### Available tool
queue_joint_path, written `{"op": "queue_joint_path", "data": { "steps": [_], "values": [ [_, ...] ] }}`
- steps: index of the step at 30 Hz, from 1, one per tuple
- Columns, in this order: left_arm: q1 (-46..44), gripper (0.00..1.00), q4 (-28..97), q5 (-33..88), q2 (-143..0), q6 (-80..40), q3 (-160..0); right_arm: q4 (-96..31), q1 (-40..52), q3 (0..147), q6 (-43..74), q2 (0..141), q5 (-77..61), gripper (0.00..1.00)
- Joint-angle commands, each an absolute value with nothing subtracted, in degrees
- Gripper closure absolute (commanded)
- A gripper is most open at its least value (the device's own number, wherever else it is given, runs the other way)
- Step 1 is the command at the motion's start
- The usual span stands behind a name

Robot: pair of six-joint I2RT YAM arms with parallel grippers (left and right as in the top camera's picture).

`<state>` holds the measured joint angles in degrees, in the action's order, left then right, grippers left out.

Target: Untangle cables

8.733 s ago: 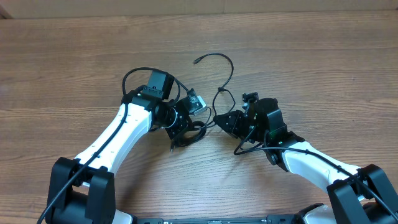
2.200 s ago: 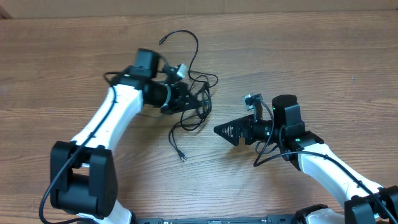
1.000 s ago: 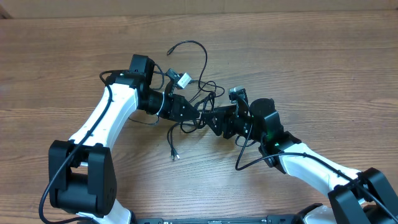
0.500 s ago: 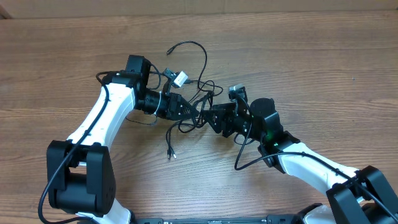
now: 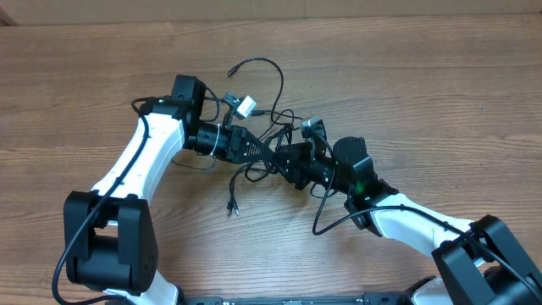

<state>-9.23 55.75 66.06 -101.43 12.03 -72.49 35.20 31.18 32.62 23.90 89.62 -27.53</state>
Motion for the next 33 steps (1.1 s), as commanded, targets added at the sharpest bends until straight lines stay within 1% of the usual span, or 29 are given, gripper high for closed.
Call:
{"op": "queue_joint_path", "data": {
  "steps": [1,2,5,7,10,13,15,18,21,23,26,28,29,32,33],
  "values": [
    [-10.44,0.96,55.68,68.42,-101.47,13.91,-73.34,35.9,31.55,32.67,27.09,89.86,-27.09,0.92],
    [-10.57,0.96,55.68,68.14,-101.47,14.31,-73.34,35.4,31.53,32.64,28.01,89.86,-27.53,0.96],
    [-10.52,0.96,55.88,62.37,-101.47,14.17,-73.34,34.85,29.82,32.67,29.12,89.78,-34.74,0.96],
    [-10.55,0.96,56.6,52.99,-101.47,14.17,-73.34,35.83,27.05,32.67,32.64,89.67,-41.52,0.96],
    [-10.55,0.96,58.13,37.98,-101.47,11.68,-73.32,39.46,20.21,32.67,40.18,89.32,-53.04,0.96],
    [-10.55,0.96,58.46,28.51,-101.47,7.22,-73.3,49.12,11.22,32.67,51.83,89.32,-63.83,0.96],
    [-10.55,0.96,58.43,24.47,-101.49,4.6,-73.28,57.69,5.76,32.67,60.25,89.32,-67.33,0.96],
    [-10.7,0.96,58.52,23.14,-101.49,3.79,-73.23,71.09,-3.07,32.67,70.19,89.32,-67.75,0.96],
    [-11.25,0.96,58.94,19.62,-101.49,3.73,-73.21,78.08,-12.56,32.67,75.59,89.32,-64.47,0.96],
    [-11.4,0.96,59.27,12.51,-101.49,0.1,-73.21,77.62,-18.65,32.67,77.67,89.32,-62.3,0.96],
    [-11.38,0.96,59.77,-3.2,-101.49,-12.62,-73.23,73.58,-26.61,32.67,78.0,89.34,-61.84,0.96],
    [-11.27,0.96,59.64,-7.97,-101.49,-18.06,-73.23,69.82,-30.06,32.64,77.97,89.34,-63.88,0.96],
    [-11.27,0.96,59.11,-6.87,-101.49,-18.24,-73.23,68.38,-30.85,32.64,77.93,89.32,-65.52,0.92],
    [-11.7,0.96,56.84,2.13,-101.49,-16.12,-73.23,64.99,-30.5,32.62,73.95,89.34,-72.16,0.5],
    [-12.01,0.96,55.75,5.93,-101.49,-14.57,-73.23,63.9,-29.5,32.58,71.22,89.34,-74.54,0.45]
  ]
}}
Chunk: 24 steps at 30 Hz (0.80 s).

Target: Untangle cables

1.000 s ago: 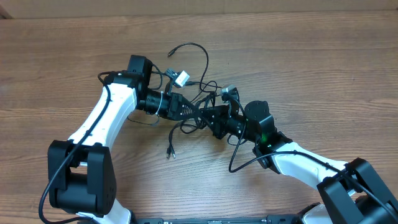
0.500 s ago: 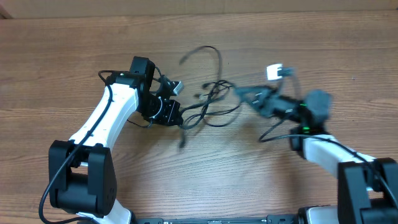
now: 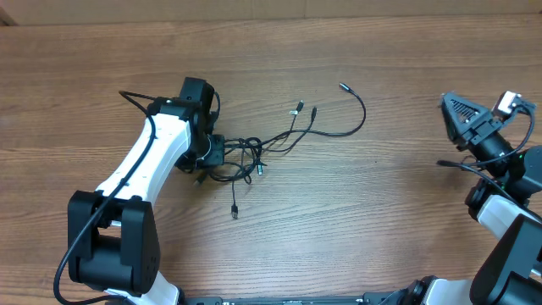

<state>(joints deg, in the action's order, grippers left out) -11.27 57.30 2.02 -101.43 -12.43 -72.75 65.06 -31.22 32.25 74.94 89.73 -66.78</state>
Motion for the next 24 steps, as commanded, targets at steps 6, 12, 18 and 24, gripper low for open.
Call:
{"op": "queue_joint_path", "data": {
  "steps": [6,12,18,24],
  "values": [
    [-13.52,0.96,51.05,18.39,-101.49,-12.12,-73.23,50.33,-16.97,31.44,57.19,89.34,-75.53,0.0],
    [-13.96,0.96,50.59,20.18,-101.49,-11.94,-73.23,32.6,0.51,31.33,43.48,89.34,-61.52,0.0],
    [-14.41,0.96,50.7,23.27,-101.49,-10.09,-73.23,31.83,17.32,31.35,43.18,89.38,-40.07,0.09],
    [-17.02,0.96,50.68,24.01,-101.49,-7.62,-73.23,29.39,28.56,31.55,43.16,89.49,-17.15,0.1]
  ]
}}
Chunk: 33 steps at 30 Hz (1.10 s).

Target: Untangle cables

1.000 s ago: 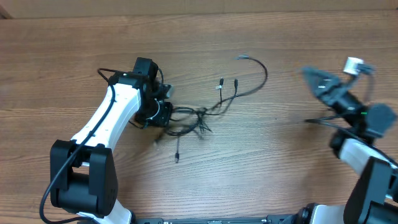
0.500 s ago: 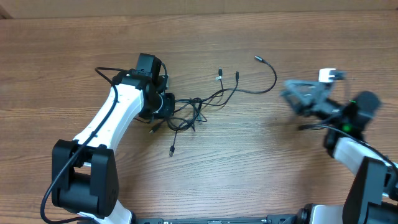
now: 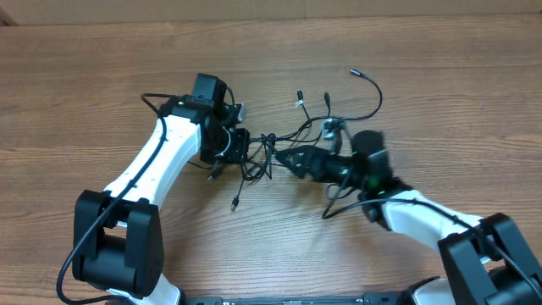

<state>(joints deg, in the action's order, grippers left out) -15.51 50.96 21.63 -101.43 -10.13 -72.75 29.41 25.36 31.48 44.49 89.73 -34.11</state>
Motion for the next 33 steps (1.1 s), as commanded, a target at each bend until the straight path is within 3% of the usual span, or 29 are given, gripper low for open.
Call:
{"op": "queue_joint_path", "data": {
  "steps": [1,3,6,7,23,33],
  "values": [
    [-17.45,0.96,50.7,23.94,-101.49,-7.22,-73.23,29.43,29.47,31.75,43.18,89.52,-15.94,0.13],
    [-18.2,0.96,50.68,23.66,-101.49,-7.2,-73.23,29.34,30.85,32.53,43.18,89.52,-15.62,0.2],
    [-18.87,0.96,50.54,23.18,-101.49,-7.22,-73.23,27.59,31.81,32.97,43.48,89.52,-13.93,0.4],
    [-18.98,0.96,50.52,23.03,-101.49,-7.22,-73.23,26.35,31.83,32.99,43.7,89.52,-12.62,0.41],
    [-19.2,0.96,50.52,22.96,-101.49,-7.22,-73.23,26.96,34.94,33.12,43.2,90.96,-10.04,0.38],
    [-19.29,0.96,50.74,22.98,-101.49,-7.22,-73.23,31.22,36.38,36.25,44.07,99.35,-13.1,0.42]
  ]
}}
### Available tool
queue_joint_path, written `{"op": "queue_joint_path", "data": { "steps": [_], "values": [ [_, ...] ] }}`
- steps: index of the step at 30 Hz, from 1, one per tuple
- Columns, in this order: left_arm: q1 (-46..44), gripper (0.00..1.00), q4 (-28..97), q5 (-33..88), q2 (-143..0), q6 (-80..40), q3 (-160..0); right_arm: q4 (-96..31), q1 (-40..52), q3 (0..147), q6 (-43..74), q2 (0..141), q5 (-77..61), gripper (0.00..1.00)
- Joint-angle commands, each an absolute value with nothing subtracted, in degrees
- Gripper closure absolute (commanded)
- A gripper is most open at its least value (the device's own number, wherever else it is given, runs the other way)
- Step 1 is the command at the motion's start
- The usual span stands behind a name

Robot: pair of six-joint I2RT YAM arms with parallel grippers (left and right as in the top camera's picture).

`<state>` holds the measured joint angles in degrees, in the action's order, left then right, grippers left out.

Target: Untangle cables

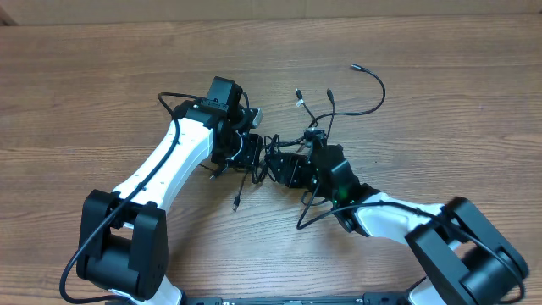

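A knot of thin black cables (pixel 261 158) lies mid-table. Loose strands run up and to the right and end in small plugs (pixel 356 67), (pixel 298 93), (pixel 329 93). One more strand hangs down to a plug (pixel 235 204). My left gripper (pixel 246 152) points down into the left side of the knot and looks shut on it. My right gripper (pixel 276 166) reaches in from the right, its tips buried in the knot's right side. The strands hide how its jaws stand.
The wooden table (pixel 440 119) stretches around the work area. The right arm's own black lead (pixel 306 216) loops on the table below its wrist. The left arm's lead (pixel 174 100) arcs above its forearm.
My right gripper has moved left from just beside the knot into its right side. The left gripper and the knot have shifted a little to the right. The loose strands lie much as before.
First both grippers met in a bunched tangle at mid-table. Then the right arm was far off to the right, the left gripper pinned the knot, and strands lay spread rightward. Afterwards the right gripper was back beside the knot, and now it is in it.
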<state>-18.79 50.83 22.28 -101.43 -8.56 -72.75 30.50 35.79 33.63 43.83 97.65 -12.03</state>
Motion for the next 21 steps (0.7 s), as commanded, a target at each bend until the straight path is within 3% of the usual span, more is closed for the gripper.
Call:
{"op": "queue_joint_path", "data": {
  "steps": [1,21],
  "values": [
    [-19.31,0.96,50.74,22.98,-101.49,-7.25,-73.23,31.22,36.38,36.84,44.12,99.9,-13.58,0.42],
    [-20.01,0.95,50.28,25.65,-101.49,-7.22,-73.23,28.84,36.38,38.02,49.8,104.73,-13.8,0.61]
  ]
}}
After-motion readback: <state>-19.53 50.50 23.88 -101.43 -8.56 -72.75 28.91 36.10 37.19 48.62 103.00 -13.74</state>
